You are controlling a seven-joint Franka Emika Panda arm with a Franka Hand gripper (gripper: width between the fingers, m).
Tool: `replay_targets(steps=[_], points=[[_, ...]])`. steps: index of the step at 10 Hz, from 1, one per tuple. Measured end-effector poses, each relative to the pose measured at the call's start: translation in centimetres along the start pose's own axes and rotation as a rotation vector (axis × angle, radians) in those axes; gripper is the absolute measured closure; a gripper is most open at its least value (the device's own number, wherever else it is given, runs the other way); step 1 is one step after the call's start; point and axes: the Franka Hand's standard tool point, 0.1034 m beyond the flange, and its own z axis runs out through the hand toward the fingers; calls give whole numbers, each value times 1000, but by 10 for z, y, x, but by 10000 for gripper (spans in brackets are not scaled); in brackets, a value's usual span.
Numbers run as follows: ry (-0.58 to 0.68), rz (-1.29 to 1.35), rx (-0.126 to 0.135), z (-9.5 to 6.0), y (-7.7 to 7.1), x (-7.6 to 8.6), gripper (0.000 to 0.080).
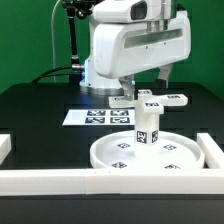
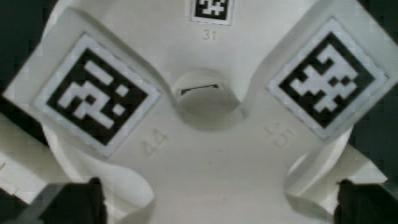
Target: Assemble round table
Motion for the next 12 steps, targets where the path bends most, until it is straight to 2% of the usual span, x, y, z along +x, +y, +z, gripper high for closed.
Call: replay_targets(steps=[6, 8, 11, 12], points=[[-19, 27, 7, 11, -2, -2, 151], [-20, 31, 8, 11, -1, -2, 356], [-20, 71, 8, 11, 0, -2, 356], [-20, 156, 7, 11, 0, -2, 356]])
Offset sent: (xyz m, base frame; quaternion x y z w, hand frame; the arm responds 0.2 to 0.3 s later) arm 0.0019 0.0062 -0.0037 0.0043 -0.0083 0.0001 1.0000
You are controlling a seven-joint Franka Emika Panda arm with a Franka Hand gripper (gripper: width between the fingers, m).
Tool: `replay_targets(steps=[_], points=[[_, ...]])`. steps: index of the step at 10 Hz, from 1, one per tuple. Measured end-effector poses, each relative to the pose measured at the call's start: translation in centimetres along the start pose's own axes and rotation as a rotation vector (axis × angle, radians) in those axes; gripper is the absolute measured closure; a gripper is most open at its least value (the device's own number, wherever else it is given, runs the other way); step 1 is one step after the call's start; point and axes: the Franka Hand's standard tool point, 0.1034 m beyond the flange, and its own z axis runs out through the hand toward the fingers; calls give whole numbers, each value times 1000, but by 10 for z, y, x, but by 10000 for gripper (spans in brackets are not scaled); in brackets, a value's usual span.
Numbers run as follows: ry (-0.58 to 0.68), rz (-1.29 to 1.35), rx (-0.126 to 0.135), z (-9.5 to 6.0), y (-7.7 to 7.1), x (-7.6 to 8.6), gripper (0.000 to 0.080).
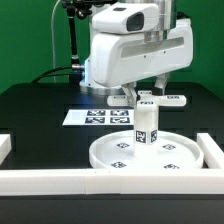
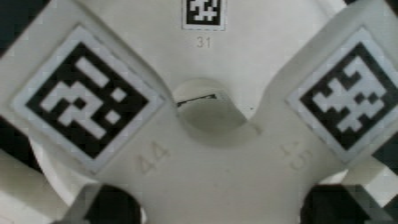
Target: Assemble round table
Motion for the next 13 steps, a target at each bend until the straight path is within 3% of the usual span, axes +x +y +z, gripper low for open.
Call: replay_targets(steps=[1, 3, 10, 13], points=[[11, 157, 18, 0, 0, 0, 356], [35, 451, 83, 1, 3, -3, 356], [40, 1017, 93, 2, 5, -4, 354], [109, 1435, 129, 2, 6, -6, 353]])
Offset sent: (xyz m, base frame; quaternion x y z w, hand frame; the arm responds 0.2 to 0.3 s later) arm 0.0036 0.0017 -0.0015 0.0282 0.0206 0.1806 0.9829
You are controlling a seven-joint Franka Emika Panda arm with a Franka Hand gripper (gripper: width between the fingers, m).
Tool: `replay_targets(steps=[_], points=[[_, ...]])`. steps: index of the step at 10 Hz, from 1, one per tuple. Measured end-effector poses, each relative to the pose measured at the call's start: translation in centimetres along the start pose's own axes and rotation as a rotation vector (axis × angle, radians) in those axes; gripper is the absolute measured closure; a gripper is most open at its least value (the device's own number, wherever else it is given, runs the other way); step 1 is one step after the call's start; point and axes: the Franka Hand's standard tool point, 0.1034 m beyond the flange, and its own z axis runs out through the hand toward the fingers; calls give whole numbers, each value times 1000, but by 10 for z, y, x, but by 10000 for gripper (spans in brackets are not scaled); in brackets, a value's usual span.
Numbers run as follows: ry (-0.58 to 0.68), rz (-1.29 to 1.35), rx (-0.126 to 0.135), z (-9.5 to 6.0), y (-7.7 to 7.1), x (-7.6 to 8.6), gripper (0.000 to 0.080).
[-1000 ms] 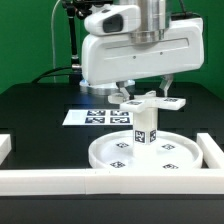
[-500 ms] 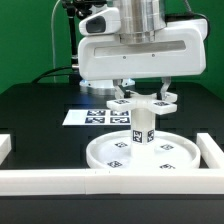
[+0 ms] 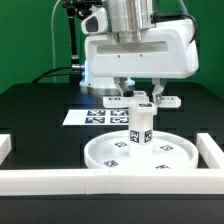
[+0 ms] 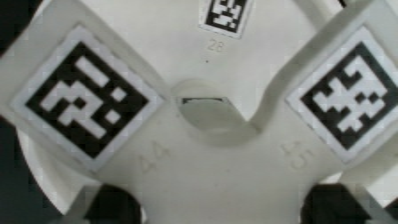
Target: Assemble round table
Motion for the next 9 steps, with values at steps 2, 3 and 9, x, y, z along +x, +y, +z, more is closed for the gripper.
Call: replay_targets(steps=[2, 3, 9], points=[[0, 220, 9, 0, -2, -2, 353], [-1, 278, 9, 1, -3, -3, 353], [20, 817, 58, 0, -3, 1, 353]])
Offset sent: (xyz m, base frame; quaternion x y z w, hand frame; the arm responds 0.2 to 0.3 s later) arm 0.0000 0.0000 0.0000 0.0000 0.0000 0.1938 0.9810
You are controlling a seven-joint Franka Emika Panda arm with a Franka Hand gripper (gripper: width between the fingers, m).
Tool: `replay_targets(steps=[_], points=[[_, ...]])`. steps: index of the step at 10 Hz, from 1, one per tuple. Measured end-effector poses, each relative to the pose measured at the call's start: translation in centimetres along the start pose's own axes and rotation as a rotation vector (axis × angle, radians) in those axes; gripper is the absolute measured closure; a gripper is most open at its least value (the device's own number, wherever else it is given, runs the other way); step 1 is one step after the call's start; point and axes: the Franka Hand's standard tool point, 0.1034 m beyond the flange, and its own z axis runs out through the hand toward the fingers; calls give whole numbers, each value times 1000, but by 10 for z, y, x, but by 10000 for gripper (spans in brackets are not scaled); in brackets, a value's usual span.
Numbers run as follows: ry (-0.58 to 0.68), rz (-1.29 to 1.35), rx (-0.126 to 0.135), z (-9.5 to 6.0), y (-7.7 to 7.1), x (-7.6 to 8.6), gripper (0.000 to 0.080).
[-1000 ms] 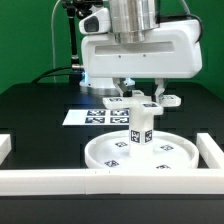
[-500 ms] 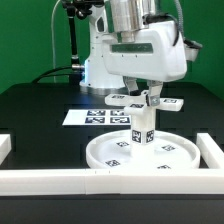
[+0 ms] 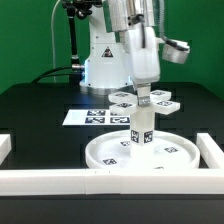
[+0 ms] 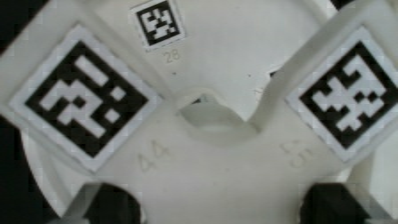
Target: Assemble round table
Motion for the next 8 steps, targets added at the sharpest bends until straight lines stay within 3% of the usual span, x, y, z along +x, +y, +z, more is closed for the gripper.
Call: replay_targets(steps=[3, 8], points=[[-4, 378, 67, 1, 1, -7, 353], [-42, 653, 85, 0, 0, -8, 353]])
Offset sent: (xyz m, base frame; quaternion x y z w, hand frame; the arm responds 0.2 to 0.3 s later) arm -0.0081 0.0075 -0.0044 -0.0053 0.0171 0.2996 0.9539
